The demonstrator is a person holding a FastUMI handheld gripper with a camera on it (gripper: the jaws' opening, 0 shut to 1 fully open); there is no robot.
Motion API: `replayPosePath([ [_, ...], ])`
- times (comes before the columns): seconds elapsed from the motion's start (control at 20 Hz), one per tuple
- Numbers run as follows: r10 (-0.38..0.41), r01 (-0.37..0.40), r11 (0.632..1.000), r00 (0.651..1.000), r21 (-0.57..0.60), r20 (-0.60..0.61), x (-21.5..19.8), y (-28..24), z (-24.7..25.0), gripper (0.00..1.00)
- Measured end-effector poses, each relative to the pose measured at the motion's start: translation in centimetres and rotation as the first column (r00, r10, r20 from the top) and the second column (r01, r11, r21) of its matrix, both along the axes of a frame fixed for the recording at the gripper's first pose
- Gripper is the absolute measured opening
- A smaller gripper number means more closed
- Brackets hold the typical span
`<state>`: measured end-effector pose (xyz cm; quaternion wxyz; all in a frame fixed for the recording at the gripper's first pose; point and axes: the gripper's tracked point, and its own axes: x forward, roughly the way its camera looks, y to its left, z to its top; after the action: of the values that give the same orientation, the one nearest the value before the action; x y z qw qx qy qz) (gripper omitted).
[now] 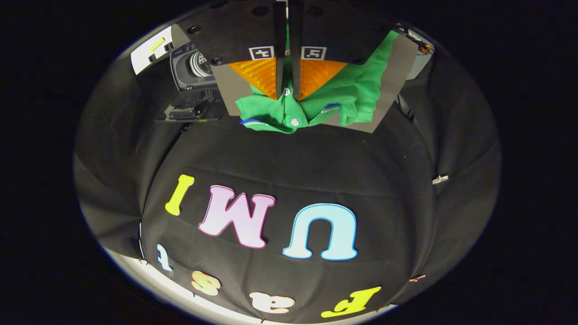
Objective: Put the clothes into the washing machine and then close the washing machine lid.
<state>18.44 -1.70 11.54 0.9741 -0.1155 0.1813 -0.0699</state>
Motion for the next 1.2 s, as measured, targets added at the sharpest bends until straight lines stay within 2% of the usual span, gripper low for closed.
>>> replayPosePath([
  [0.25,0.024,-0.024,1.000,0.998,-0.004,0.060,-0.8,0.7,2.0,0.07],
  [0.6,0.015,-0.015,1.000,0.994,0.002,0.104,-1.6,0.9,3.7,0.07],
  [0.85,-0.026,0.029,0.999,0.990,-0.018,0.136,-2.4,-0.7,5.0,0.07],
  [1.2,-0.109,0.115,0.993,0.977,-0.022,0.182,-2.8,-6.7,6.9,0.07],
])
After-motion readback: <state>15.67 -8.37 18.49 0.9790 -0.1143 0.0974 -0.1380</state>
